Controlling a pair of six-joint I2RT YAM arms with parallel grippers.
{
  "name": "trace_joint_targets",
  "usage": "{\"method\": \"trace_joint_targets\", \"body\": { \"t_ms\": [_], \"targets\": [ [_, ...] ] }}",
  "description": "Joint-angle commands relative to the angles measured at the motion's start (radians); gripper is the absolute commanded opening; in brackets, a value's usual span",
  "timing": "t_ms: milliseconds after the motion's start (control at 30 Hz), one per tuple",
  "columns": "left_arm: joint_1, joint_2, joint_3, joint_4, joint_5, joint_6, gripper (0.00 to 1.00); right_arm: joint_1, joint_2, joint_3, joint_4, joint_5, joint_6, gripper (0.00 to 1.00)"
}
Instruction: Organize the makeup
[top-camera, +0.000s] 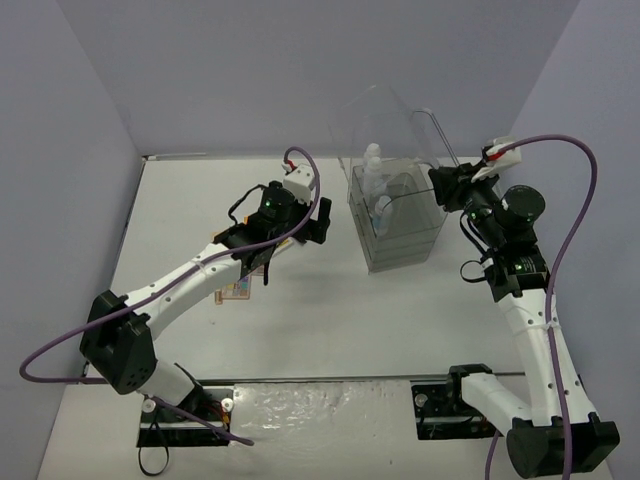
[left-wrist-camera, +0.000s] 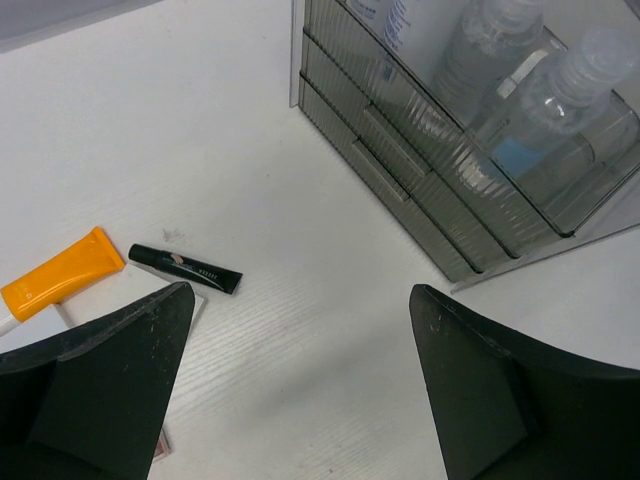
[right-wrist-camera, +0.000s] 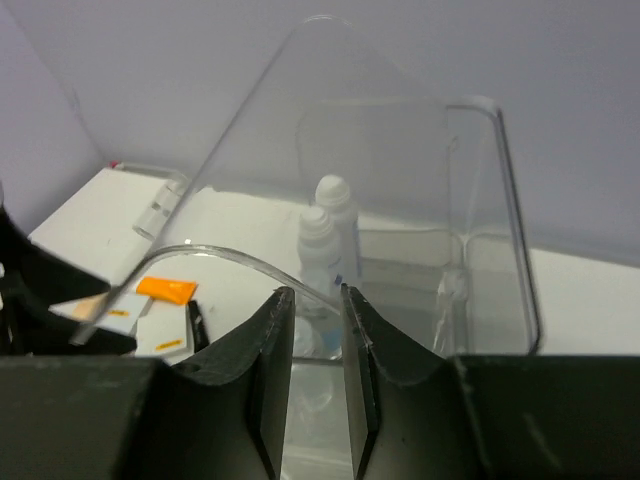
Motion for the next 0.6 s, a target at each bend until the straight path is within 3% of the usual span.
{"method": "trace_joint_targets", "body": {
  "t_ms": [0, 333, 567],
  "targets": [
    [0.006, 0.015, 0.137, 0.053, -0.016, -0.042, 0.87, -0.002, -0.027, -0.015, -0.052, -0.024, 0.028, 0.22],
    [0.007, 0.156, 0.245, 0.1, 0.027, -0.086, 0.87, -0.001, -0.044, -0.023, -0.064, -0.042, 0.043, 0.22],
    [0.027, 0.148, 0.168, 0.117, 0.031, -0.127, 0.87, 0.0, -0.05, 0.014, -0.103, -0.046, 0.022, 0.28]
  ]
}}
